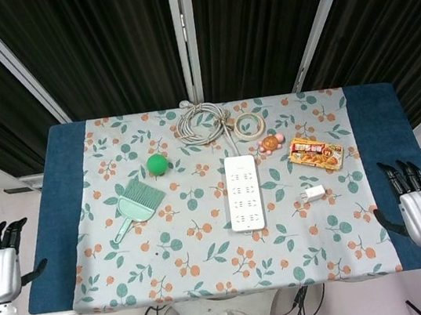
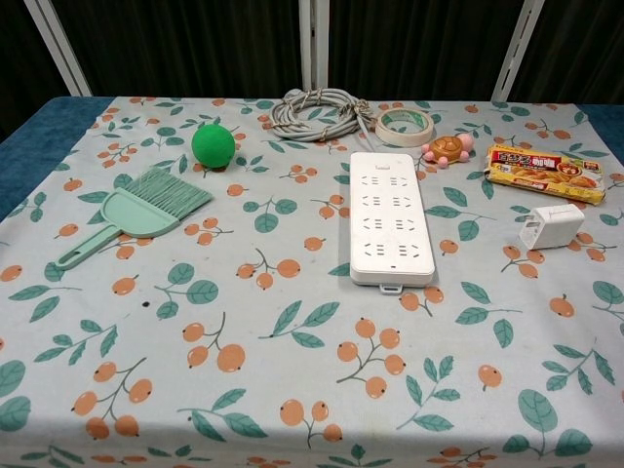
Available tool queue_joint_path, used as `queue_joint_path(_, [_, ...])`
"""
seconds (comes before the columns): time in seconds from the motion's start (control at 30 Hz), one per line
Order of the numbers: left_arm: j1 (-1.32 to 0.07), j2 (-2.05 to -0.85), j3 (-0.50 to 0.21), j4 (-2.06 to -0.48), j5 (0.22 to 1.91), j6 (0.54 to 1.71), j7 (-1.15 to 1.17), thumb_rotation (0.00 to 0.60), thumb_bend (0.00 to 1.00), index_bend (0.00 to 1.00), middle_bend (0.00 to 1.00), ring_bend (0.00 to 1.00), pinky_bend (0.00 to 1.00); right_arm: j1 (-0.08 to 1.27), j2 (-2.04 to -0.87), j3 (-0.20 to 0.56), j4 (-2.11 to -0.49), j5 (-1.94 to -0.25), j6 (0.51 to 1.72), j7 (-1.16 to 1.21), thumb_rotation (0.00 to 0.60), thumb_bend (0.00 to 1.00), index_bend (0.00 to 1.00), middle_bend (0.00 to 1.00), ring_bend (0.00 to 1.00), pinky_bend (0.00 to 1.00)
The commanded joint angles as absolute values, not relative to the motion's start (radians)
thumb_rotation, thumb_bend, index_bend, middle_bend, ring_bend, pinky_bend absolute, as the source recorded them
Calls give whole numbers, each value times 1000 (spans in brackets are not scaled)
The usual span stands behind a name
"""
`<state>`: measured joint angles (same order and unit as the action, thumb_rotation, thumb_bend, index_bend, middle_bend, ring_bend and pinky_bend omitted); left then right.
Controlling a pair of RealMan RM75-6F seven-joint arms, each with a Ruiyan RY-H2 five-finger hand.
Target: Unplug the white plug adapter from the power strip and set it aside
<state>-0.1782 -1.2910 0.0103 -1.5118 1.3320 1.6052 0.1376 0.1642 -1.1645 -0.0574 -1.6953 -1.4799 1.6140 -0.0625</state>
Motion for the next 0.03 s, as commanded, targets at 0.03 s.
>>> queue_joint_path(0.03, [-158, -1301, 22, -1537, 1361, 1620, 171, 600, 134, 162, 173, 91, 46, 139, -1161, -76, -1690, -1510, 1620, -31, 600, 236, 0, 132, 0, 0])
